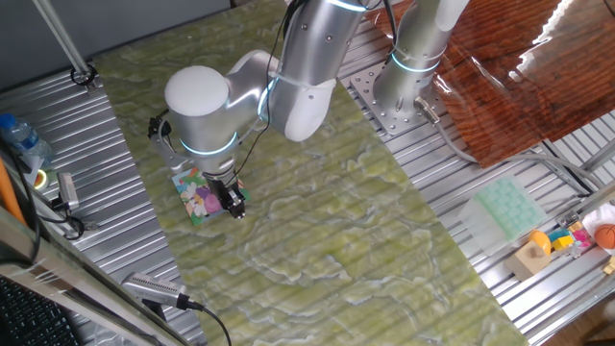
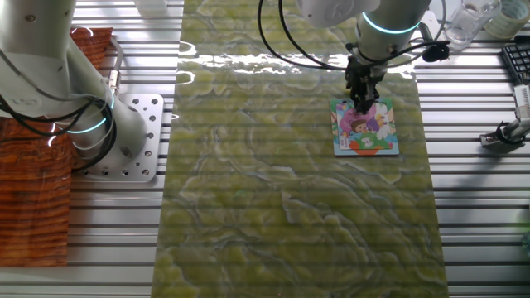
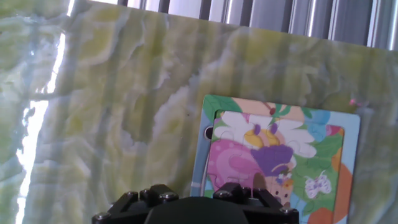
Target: Assemble one piece of a puzzle
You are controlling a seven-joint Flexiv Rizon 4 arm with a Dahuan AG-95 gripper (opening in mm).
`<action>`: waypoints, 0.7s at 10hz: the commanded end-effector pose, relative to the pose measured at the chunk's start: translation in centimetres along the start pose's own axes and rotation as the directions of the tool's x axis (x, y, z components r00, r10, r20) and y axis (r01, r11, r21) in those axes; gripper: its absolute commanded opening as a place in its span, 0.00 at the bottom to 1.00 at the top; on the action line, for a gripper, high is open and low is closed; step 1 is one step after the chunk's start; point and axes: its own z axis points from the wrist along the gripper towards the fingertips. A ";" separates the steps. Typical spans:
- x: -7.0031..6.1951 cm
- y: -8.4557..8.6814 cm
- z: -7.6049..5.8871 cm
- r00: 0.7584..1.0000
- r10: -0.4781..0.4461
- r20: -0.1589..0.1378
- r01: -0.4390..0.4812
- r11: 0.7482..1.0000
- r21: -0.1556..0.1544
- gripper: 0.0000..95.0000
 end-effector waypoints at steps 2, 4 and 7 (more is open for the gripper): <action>-0.3 -0.1 -0.4 1.000 0.013 -0.004 -0.013 1.000 -0.005 0.20; -0.4 -0.1 -0.6 1.000 0.026 -0.007 -0.026 1.000 -0.007 0.00; -0.4 -0.2 -0.6 0.999 0.034 -0.008 -0.034 0.999 -0.006 0.00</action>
